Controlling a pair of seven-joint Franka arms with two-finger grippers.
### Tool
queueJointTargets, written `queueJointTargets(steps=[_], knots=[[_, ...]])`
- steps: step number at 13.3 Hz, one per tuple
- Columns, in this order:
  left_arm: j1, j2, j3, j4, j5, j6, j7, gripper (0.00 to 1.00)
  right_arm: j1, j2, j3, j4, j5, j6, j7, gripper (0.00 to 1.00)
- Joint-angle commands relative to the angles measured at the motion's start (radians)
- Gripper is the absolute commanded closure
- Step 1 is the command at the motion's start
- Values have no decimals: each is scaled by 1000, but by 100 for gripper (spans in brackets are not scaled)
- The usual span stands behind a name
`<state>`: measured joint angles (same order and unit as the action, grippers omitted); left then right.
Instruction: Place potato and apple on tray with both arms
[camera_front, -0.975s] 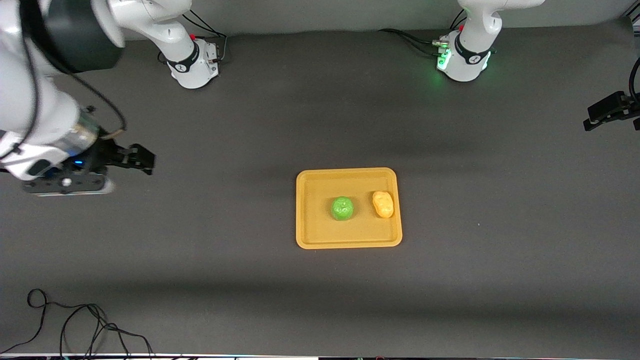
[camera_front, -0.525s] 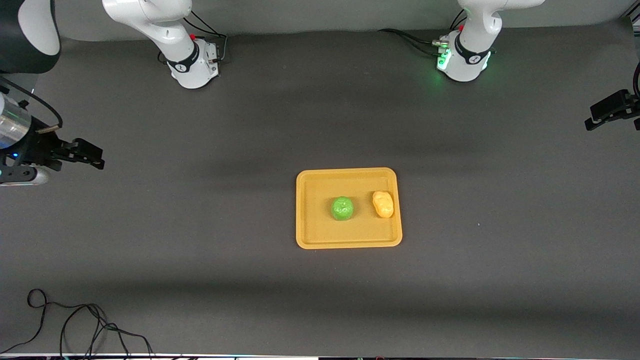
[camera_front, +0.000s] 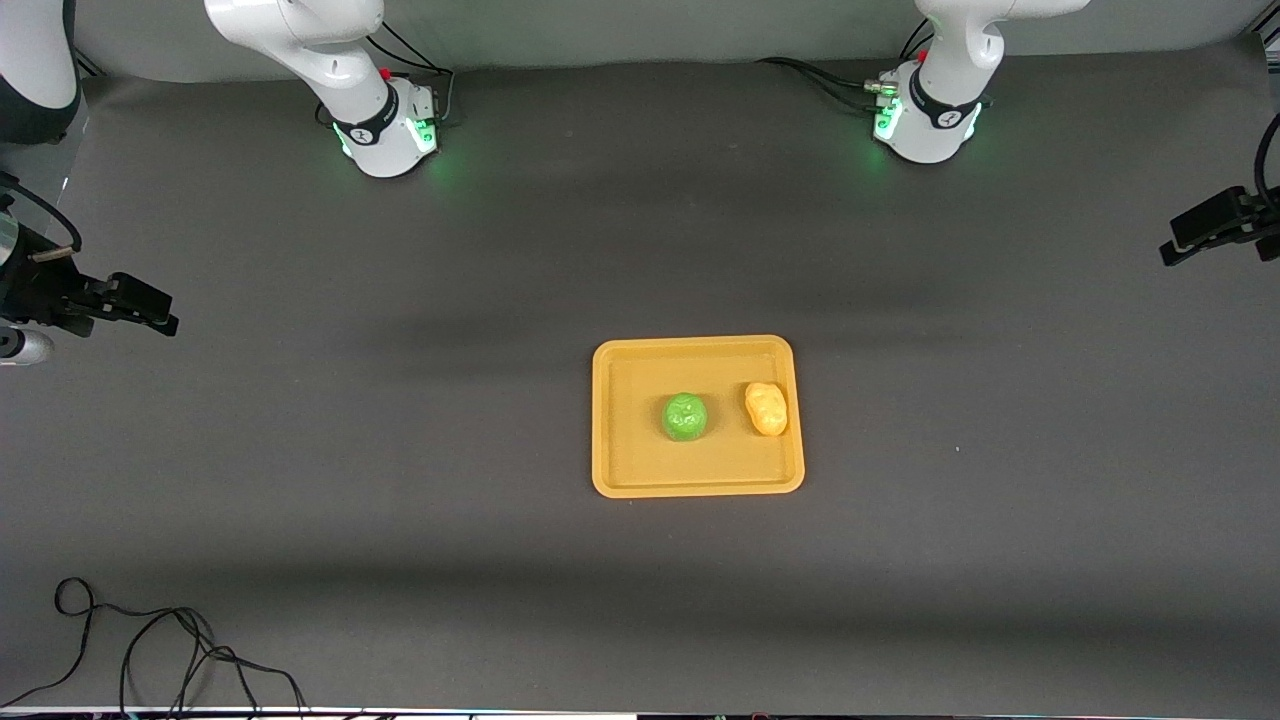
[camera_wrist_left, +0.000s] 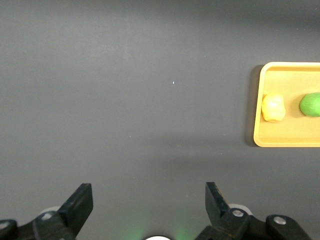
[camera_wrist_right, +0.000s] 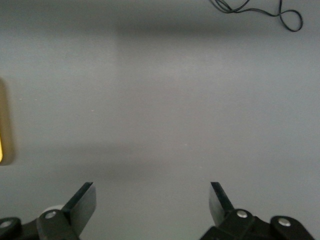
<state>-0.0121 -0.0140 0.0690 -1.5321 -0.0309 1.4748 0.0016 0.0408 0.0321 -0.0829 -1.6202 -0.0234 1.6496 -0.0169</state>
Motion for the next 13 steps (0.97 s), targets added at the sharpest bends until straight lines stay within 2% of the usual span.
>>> queueJointTargets(steps=[1,13], knots=[[-25,34,-27,18,-1,4,-57,0,1,-25,-12,-26,28,10,-21,0],[-19,36,-40,10,-7,24,-64,0,-1,-12,-12,-20,28,-5,-18,0]])
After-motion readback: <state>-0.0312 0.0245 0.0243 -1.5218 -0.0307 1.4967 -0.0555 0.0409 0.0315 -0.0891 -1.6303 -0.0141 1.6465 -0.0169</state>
